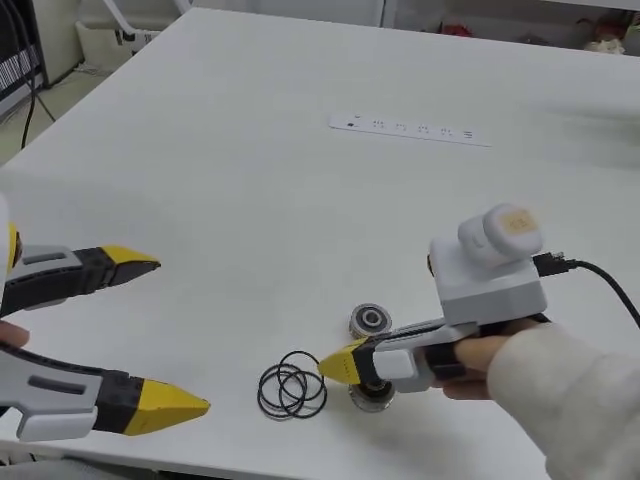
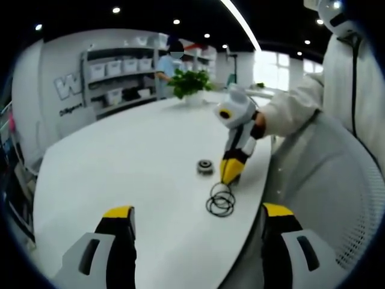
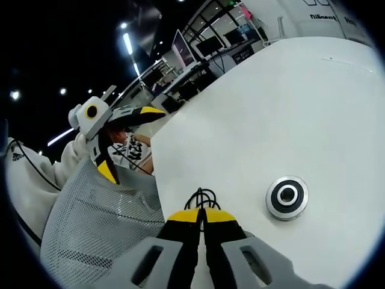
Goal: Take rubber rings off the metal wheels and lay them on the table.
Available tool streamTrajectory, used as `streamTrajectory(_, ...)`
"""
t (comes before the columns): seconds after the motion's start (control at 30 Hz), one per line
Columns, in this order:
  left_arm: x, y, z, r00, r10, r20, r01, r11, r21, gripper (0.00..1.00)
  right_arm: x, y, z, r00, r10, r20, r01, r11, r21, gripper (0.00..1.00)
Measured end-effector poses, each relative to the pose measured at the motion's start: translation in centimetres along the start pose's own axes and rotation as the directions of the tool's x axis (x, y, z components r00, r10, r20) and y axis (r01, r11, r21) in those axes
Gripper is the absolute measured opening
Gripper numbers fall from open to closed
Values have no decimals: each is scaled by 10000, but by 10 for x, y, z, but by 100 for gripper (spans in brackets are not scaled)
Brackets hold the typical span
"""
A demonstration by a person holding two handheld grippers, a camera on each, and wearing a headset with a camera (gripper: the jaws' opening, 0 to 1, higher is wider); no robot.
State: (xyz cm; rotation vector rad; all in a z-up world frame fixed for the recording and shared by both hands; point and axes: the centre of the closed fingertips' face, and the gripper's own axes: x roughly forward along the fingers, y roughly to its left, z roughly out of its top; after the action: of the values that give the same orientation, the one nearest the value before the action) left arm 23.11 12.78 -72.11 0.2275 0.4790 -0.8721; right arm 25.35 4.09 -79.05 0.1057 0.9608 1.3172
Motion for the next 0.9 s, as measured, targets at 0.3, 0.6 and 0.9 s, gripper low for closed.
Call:
streamTrajectory(0.3,-1,2,-1,10000,58,36,-58,10000,-50,87,5,-5,-1,9993,-324,-160,319,9991,-284,0)
streamTrajectory(0.6,-1,2,-1,10000,65,39,-65,10000,-76,87,9,-7,-3,9980,-560,-301,539,9963,-669,0)
streamTrajectory(0.9,-1,2,-1,10000,66,37,-66,9999,-95,87,9,-8,-3,9963,-767,-393,719,9911,-1118,0)
